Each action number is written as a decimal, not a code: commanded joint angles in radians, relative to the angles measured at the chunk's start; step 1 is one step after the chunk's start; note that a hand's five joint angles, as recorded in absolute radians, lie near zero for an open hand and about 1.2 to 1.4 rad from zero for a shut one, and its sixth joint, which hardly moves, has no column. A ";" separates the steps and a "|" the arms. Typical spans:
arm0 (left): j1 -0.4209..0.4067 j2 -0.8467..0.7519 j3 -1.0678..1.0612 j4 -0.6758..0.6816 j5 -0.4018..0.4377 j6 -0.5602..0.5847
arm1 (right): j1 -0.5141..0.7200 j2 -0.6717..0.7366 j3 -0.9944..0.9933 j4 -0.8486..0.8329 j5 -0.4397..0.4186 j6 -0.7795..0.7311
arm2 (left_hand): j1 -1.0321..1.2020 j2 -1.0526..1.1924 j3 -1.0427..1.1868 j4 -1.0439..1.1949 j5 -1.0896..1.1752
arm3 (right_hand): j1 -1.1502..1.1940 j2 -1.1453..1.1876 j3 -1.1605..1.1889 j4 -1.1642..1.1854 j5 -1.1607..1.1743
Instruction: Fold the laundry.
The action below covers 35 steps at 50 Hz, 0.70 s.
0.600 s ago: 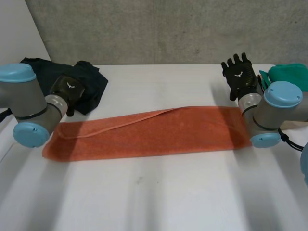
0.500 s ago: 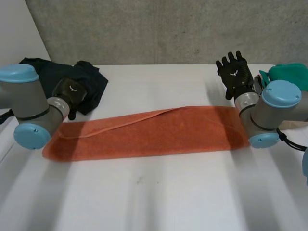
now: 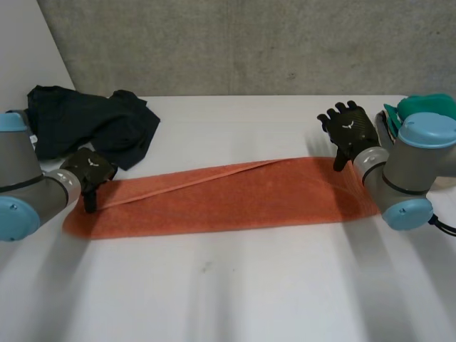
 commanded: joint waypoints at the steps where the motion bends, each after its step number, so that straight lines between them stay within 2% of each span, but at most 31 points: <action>1: -0.013 -0.056 0.035 0.060 0.006 0.006 | 0.004 -0.008 0.031 -0.014 -0.002 -0.008 | 0.069 0.078 0.076 0.084 0.086 | -0.053 -0.045 -0.030 -0.028 -0.039; 5: -0.019 -0.072 0.047 0.062 -0.026 0.026 | 0.000 -0.011 0.040 -0.014 -0.002 -0.008 | 0.122 0.131 0.129 0.137 0.139 | -0.053 -0.045 -0.030 -0.028 -0.039; 8: -0.011 -0.056 0.044 0.068 -0.032 0.033 | -0.004 -0.012 0.045 -0.016 -0.002 -0.008 | 0.262 0.271 0.269 0.277 0.279 | -0.053 -0.045 -0.030 -0.028 -0.039; 9: -0.008 -0.052 0.041 0.069 -0.029 0.033 | -0.004 -0.011 0.046 -0.017 -0.002 -0.008 | 0.365 0.373 0.372 0.380 0.381 | -0.053 -0.045 -0.030 -0.028 -0.039; 10: -0.002 -0.044 0.044 0.074 -0.019 0.030 | -0.007 -0.009 0.046 -0.020 -0.002 -0.008 | 0.587 0.595 0.593 0.602 0.603 | -0.053 -0.045 -0.030 -0.028 -0.039; 13: 0.001 -0.038 0.045 0.083 -0.011 0.017 | -0.009 -0.008 0.048 -0.023 -0.002 -0.008 | 0.954 0.963 0.961 0.969 0.971 | -0.053 -0.045 -0.030 -0.028 -0.039; 20: -0.019 0.023 0.047 0.086 -0.011 -0.059 | -0.009 -0.030 0.055 -0.016 0.000 0.003 | 0.956 0.964 0.962 0.971 0.972 | -0.053 -0.045 -0.030 -0.028 -0.039; 26: -0.069 0.241 0.009 0.071 -0.009 -0.233 | -0.026 -0.126 0.046 0.036 -0.009 0.056 | 0.956 0.964 0.962 0.971 0.972 | -0.053 -0.045 -0.030 -0.028 -0.039; 32: -0.108 0.445 -0.066 0.033 0.020 -0.342 | -0.049 -0.149 -0.030 0.222 -0.086 0.098 | 0.956 0.964 0.962 0.971 0.972 | -0.053 -0.045 -0.030 -0.028 -0.039; 35: -0.119 0.542 -0.116 0.031 0.044 -0.368 | -0.056 -0.126 -0.098 0.334 -0.158 0.113 | 0.956 0.964 0.962 0.971 0.972 | -0.053 -0.045 -0.030 -0.028 -0.039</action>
